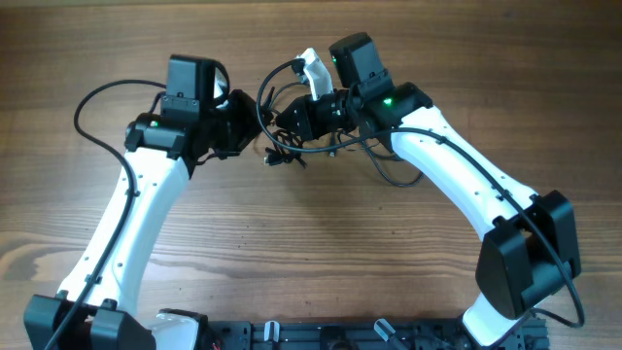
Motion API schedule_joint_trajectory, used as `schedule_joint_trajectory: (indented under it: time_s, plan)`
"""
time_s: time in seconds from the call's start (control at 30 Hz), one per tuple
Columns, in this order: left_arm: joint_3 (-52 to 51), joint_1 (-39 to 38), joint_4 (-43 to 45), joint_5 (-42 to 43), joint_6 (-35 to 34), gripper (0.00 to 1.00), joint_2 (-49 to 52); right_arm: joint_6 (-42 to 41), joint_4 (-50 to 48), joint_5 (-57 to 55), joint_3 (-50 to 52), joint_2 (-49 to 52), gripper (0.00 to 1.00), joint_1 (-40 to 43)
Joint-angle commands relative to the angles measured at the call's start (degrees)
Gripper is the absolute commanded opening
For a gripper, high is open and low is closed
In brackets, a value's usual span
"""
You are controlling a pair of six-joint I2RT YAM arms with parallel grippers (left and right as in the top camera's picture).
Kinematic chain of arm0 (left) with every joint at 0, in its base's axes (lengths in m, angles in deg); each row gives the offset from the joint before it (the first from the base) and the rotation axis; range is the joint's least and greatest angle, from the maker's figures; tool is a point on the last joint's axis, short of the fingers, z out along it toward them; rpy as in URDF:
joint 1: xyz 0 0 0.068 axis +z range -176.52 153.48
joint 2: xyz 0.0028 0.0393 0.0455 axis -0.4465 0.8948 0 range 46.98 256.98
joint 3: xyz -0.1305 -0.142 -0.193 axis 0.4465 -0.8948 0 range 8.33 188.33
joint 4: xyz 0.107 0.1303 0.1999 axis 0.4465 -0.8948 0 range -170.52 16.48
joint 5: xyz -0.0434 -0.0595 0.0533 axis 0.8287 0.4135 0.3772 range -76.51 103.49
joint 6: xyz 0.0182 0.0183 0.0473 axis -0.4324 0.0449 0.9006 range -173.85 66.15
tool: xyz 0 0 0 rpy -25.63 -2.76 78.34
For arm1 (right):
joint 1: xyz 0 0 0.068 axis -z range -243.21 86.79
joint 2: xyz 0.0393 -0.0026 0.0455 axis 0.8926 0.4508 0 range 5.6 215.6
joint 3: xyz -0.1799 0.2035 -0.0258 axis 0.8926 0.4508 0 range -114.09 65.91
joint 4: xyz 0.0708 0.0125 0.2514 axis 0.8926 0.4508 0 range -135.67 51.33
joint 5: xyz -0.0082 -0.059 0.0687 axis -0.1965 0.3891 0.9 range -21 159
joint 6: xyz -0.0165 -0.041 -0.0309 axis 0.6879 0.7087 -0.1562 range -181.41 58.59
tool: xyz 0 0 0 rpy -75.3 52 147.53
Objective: Untangle cables
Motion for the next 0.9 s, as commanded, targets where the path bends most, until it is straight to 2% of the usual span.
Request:
schedule_joint_trajectory:
  time_s: [0.0, 0.47, 0.7, 0.77, 0.87]
  plan:
    - [0.5, -1.1, 0.0, -8.3, -6.1, 0.42, -0.1, -0.6, -0.2, -0.2, 0.0, -2.3, 0.04, 0.1]
    - [0.5, -1.1, 1.3, -15.6, -9.0, 0.49, -0.1, -0.5, 2.8, 0.5, 0.1, -2.3, 0.04, 0.1]
    - [0.5, -1.3, 1.1, -15.3, -8.9, 0.52, -0.1, 0.9, 5.7, 2.0, 0.0, -2.3, 0.04, 0.1]
    - [0.5, -1.4, 1.1, -13.8, -8.3, 0.62, -0.1, 1.6, 5.8, 2.0, 0.0, -2.3, 0.04, 0.1]
    - [0.5, -1.3, 1.4, -12.8, -5.4, 0.65, -0.1, 2.4, 6.2, 2.0, 0.1, -2.3, 0.04, 0.1]
